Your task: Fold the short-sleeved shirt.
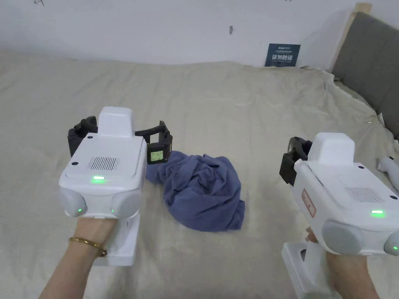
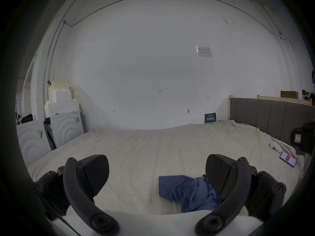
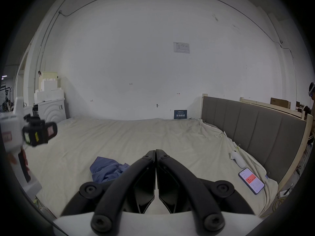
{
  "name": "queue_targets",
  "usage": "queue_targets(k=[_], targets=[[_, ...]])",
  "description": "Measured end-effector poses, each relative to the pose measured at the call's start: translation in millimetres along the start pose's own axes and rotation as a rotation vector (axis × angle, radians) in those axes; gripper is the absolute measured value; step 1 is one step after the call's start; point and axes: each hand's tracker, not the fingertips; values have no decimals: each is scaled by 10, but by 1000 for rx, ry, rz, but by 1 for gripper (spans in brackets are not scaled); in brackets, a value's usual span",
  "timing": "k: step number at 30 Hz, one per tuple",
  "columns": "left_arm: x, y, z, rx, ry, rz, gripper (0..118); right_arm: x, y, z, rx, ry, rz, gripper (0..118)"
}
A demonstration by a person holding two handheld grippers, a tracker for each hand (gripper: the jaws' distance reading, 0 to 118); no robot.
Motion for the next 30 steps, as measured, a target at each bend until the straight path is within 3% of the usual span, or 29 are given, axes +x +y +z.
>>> queue_targets(k=[2,6,8,13,30], targets=[[-36,-115,64,-21,-10,21,107,-33,-30,28,5,4,2,0],[-27,-311,185,-18,-1,-16,46,-60,-113,73,-8,15,7,0],[-52,-362,225,-27,-14,4,27,-68,-155,96,-16,18,0,0],[-45,-426,270,-38,-4,-14,3,-86,-231,148,-27,17,-6,0],[-108,-424,316,-73,-2,32,0,-51,-223,129,-46,29,-12,0]])
